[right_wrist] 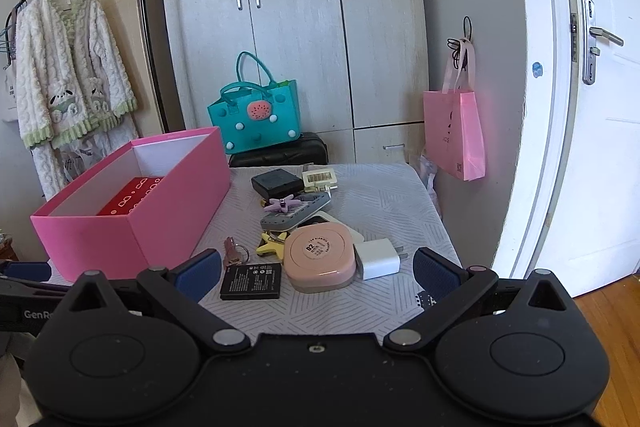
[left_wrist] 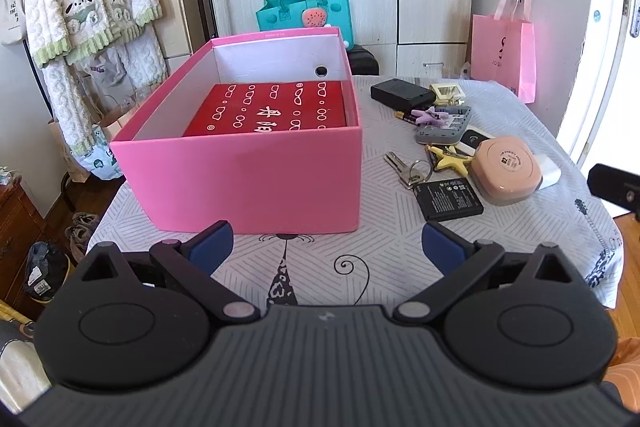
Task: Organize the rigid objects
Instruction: 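Move both tools toward the pink box and the items on the table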
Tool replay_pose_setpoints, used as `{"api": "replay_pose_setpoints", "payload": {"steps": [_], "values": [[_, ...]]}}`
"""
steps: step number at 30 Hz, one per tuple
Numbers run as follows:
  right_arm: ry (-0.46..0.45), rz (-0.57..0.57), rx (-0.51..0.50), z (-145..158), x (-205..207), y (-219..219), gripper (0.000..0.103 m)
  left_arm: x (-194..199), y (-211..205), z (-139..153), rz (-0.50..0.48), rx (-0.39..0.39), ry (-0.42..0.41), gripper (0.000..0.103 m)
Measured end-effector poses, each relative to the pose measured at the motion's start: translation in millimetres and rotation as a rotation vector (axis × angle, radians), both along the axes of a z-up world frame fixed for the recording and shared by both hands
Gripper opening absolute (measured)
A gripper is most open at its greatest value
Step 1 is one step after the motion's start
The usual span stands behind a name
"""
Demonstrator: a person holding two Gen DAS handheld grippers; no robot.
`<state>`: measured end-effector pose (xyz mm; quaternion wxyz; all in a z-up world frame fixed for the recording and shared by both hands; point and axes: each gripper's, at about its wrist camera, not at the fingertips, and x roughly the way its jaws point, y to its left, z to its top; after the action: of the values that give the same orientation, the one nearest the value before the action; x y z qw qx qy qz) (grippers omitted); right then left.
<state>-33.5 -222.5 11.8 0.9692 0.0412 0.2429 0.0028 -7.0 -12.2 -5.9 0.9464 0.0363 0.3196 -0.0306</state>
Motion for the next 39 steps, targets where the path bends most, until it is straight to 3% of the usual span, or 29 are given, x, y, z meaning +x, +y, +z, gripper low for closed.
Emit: {"api": "replay_pose_setpoints", "payload": {"steps": [39], "values": [[0.042, 0.003, -0.026, -9, 6, 12, 0.103, 0, 22, -11, 0.039, -0.057, 0.0, 0.103]]}}
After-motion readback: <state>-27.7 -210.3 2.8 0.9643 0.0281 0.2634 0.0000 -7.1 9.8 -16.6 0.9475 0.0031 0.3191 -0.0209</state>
